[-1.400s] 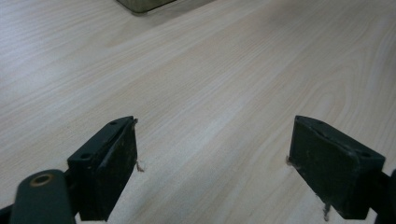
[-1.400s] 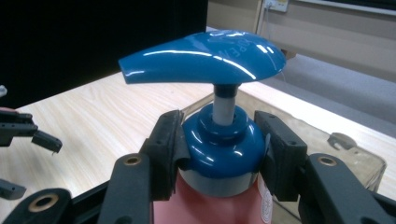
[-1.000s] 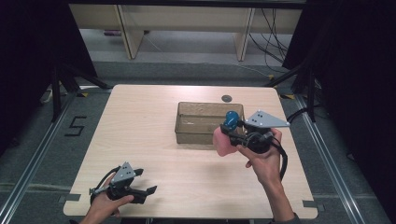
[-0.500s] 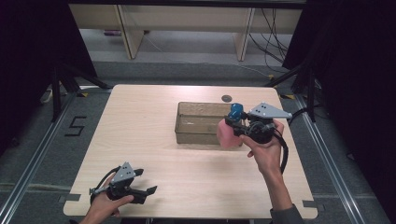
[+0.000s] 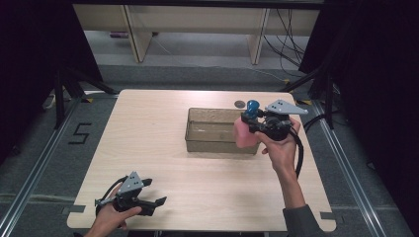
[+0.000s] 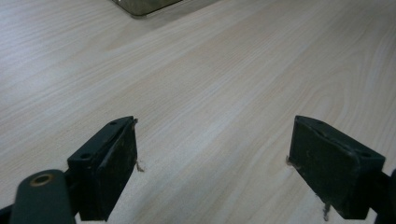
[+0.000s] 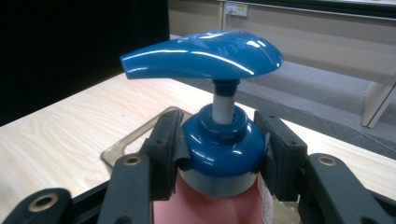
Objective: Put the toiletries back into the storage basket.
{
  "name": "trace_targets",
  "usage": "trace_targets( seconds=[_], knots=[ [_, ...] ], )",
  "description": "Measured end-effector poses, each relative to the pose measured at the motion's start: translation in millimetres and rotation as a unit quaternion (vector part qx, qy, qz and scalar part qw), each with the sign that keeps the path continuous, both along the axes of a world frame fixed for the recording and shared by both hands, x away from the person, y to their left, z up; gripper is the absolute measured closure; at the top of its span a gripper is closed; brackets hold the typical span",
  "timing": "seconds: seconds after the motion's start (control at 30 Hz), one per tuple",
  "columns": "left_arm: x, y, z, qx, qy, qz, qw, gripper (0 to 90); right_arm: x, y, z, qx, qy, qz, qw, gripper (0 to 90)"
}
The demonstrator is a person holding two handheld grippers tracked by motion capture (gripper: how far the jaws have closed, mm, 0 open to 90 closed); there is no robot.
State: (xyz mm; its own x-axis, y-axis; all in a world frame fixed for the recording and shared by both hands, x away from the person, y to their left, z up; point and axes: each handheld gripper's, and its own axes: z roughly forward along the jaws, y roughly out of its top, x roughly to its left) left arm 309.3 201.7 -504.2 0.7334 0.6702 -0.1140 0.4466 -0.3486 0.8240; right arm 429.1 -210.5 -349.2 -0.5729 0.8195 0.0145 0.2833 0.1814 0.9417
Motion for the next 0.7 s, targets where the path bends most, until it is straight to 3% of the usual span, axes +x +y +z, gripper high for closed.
trace_targets(
  seconds=[0.03,0.13,0.23,0.33,0.37,0.47,0.53,0.63,0.7],
  knots=[
    [0.3,0.5,1.0,0.002,0.004,0.0,1.0,14.8,3.1,-2.1,-0.5,-0.007,-0.005,0.004,1.0,53.6],
    [0.2,0.3,0.8,0.003,0.005,0.001,1.0,14.8,10.6,-3.5,-4.4,0.003,0.002,-0.008,1.0,53.6],
    [0.2,-1.0,-0.2,-0.006,0.003,-0.001,1.0,14.8,19.6,-5.0,-8.1,-0.003,0.001,-0.012,0.9999,53.6],
    [0.3,-0.9,0.2,-0.002,0.001,-0.003,1.0,14.8,30.2,-4.2,-15.2,0.006,0.011,-0.014,0.9998,53.6],
    [0.9,0.7,0.5,0.008,0.0,-0.006,1.0,14.8,32.5,-4.4,-16.9,0.005,0.012,-0.019,0.9997,53.6],
    [0.8,-1.1,-0.1,-0.005,0.002,-0.001,1.0,14.8,40.2,-4.9,-21.4,-0.003,0.004,-0.026,0.9996,53.6],
    [0.0,-0.7,0.2,-0.002,0.002,-0.003,1.0,14.8,44.7,-4.7,-24.9,0.0,0.014,-0.03,0.9994,53.6],
    [0.2,-1.2,0.2,-0.004,0.001,-0.003,1.0,14.8,50.4,-5.9,-29.7,-0.005,0.008,-0.037,0.9993,53.6],
    [-0.7,-0.5,1.1,-0.001,0.006,-0.008,1.0,14.8,51.9,-5.2,-32.3,0.002,0.019,-0.041,0.999,53.6]
  ],
)
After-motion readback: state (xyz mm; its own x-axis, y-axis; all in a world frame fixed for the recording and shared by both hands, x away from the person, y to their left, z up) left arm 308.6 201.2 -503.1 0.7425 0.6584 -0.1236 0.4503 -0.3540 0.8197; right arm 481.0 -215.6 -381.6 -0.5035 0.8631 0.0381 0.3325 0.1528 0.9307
